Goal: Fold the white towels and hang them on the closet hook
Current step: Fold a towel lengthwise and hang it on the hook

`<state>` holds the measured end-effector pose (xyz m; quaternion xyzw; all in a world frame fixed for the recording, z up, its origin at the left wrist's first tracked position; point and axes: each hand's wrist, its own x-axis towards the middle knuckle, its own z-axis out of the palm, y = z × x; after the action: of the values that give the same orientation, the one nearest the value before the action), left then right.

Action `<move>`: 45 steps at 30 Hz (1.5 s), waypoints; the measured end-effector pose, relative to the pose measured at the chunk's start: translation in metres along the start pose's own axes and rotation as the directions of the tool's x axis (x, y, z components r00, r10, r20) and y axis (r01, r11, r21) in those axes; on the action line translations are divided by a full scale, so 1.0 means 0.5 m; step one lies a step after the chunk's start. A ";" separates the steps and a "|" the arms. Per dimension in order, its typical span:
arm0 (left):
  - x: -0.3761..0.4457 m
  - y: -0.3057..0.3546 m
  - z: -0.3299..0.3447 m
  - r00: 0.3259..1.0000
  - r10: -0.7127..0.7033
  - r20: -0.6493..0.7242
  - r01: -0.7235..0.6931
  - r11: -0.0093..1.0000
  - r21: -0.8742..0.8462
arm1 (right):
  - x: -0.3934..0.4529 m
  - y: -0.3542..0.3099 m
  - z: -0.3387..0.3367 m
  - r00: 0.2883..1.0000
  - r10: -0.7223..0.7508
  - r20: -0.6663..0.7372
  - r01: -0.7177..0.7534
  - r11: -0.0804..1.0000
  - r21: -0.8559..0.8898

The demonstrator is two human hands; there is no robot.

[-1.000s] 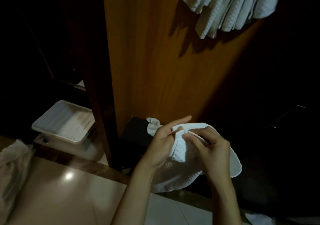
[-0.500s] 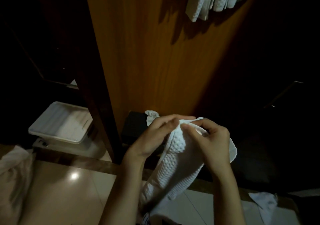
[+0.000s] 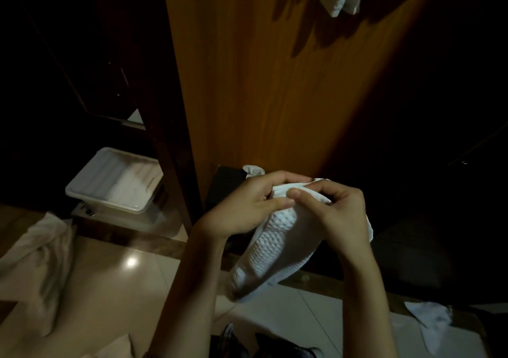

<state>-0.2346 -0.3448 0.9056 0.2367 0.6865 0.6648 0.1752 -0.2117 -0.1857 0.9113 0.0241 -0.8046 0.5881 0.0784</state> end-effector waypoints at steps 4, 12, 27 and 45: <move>-0.004 -0.016 -0.019 0.999 0.013 -0.047 -0.005 0.989 0.149 | 0.003 0.014 0.001 0.997 -0.075 0.017 0.076 0.996 -0.049; -0.015 -0.051 -0.041 0.990 -0.021 -0.143 0.060 0.959 0.277 | 0.023 0.087 -0.023 0.976 0.079 0.203 0.018 0.899 -0.437; -0.029 -0.045 -0.067 0.949 0.100 -0.299 -0.012 0.959 0.281 | 0.035 0.136 -0.034 0.895 0.300 0.329 -0.183 0.922 -0.342; -0.053 -0.049 -0.006 0.895 0.184 -0.406 -0.103 0.971 0.214 | -0.043 0.147 -0.106 0.999 0.045 -0.022 -0.050 0.915 -0.401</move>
<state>-0.2166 -0.3624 0.8794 0.1524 0.7479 0.6441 -0.0505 -0.1946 -0.1137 0.8545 -0.0156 -0.9079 0.4126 0.0721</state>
